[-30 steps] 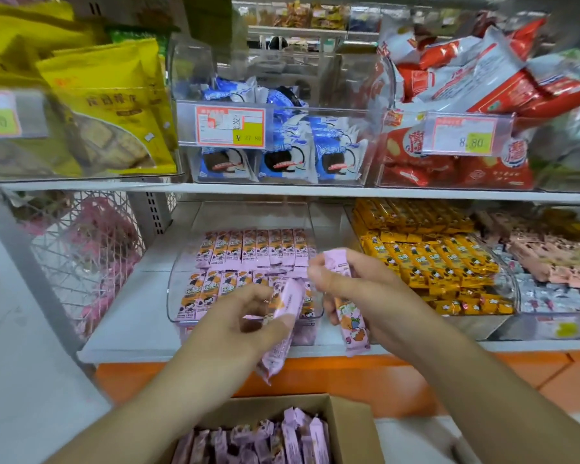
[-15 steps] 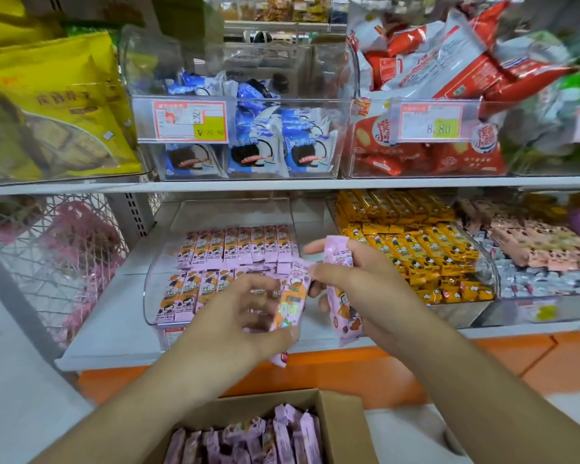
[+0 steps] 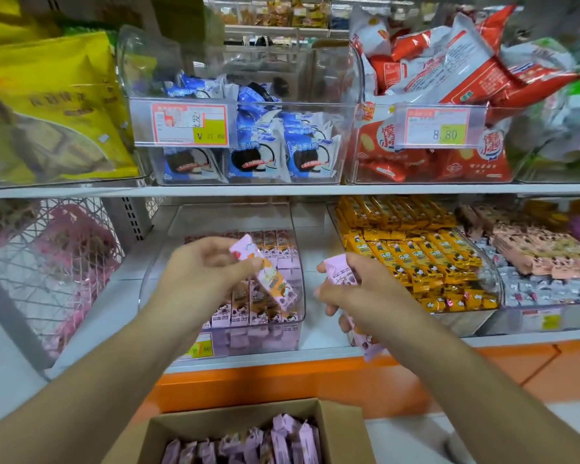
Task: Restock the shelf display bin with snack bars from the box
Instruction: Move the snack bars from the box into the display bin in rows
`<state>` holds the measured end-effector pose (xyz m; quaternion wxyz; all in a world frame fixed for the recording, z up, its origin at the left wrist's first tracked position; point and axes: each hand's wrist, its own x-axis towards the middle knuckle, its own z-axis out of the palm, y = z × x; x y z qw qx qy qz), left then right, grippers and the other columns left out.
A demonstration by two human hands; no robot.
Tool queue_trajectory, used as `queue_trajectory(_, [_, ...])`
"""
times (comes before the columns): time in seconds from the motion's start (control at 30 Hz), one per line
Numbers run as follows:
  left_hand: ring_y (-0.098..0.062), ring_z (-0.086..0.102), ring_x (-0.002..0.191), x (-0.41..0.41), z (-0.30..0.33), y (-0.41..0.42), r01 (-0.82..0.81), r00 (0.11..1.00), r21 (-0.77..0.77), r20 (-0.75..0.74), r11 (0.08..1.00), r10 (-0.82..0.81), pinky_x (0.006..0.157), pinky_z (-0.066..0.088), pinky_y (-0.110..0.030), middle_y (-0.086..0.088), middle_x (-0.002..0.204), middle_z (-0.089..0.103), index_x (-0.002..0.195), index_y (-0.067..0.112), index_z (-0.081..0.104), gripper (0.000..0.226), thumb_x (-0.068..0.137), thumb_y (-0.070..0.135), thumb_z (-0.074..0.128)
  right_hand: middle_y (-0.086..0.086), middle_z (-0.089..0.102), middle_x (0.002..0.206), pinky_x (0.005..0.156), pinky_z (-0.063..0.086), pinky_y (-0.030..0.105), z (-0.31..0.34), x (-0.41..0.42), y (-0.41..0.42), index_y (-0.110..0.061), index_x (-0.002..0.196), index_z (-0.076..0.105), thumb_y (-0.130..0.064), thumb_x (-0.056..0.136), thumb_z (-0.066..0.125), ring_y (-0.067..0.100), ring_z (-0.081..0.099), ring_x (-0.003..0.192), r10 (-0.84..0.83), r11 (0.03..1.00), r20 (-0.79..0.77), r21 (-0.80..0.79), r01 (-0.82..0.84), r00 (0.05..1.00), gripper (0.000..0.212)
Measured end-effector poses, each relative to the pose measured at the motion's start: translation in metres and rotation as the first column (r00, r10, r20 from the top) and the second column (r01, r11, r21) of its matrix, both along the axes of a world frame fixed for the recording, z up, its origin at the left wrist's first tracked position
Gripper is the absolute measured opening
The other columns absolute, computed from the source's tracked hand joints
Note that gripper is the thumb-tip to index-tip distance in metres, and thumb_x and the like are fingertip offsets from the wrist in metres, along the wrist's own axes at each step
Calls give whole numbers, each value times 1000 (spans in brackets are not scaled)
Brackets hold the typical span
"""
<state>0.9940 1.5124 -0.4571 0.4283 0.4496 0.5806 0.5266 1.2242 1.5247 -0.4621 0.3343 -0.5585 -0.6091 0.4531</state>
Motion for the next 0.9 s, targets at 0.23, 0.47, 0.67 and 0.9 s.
queue_trajectory(0.23, [-8, 58, 56, 7, -29, 75, 176, 837, -94, -510, 980, -200, 52, 44, -24, -1, 104, 72, 119, 21, 69, 29, 92, 27, 79, 12, 72, 77, 48, 43, 31, -10, -3, 14, -28, 106, 66, -17, 94, 70, 21, 57, 55, -70, 998, -34, -7, 70, 997, 17])
queue_trajectory(0.47, [-20, 68, 100, 6, -66, 79, 229, 540, -86, -818, 970, -200, 84, 55, -32, 4, 107, 71, 111, 30, 70, 14, 99, 34, 65, 13, 70, 73, 55, 42, 34, -18, -6, 23, -16, 124, 61, -18, 90, 74, 27, 59, 58, -80, 987, -174, -148, 54, 981, 37])
queue_trajectory(0.67, [-22, 43, 128, 5, -71, 69, 223, 372, -141, -902, 965, -218, 105, 36, -40, 8, 131, 57, 130, 40, 63, 45, 92, 64, 60, 22, 57, 73, 65, 44, 39, -11, -9, 31, 2, 139, 51, 3, 97, 52, 38, 58, 71, -89, 958, -369, -286, -22, 925, 42])
queue_trajectory(0.9, [-19, 46, 133, 7, -54, 45, 229, 511, -89, -837, 969, -198, 109, 37, -37, 11, 137, 61, 135, 37, 60, 36, 101, 48, 58, 14, 79, 102, 95, 60, 51, -11, -3, 15, -10, 109, 77, 1, 96, 61, 39, 75, 100, -138, 985, -434, -154, 78, 890, 23])
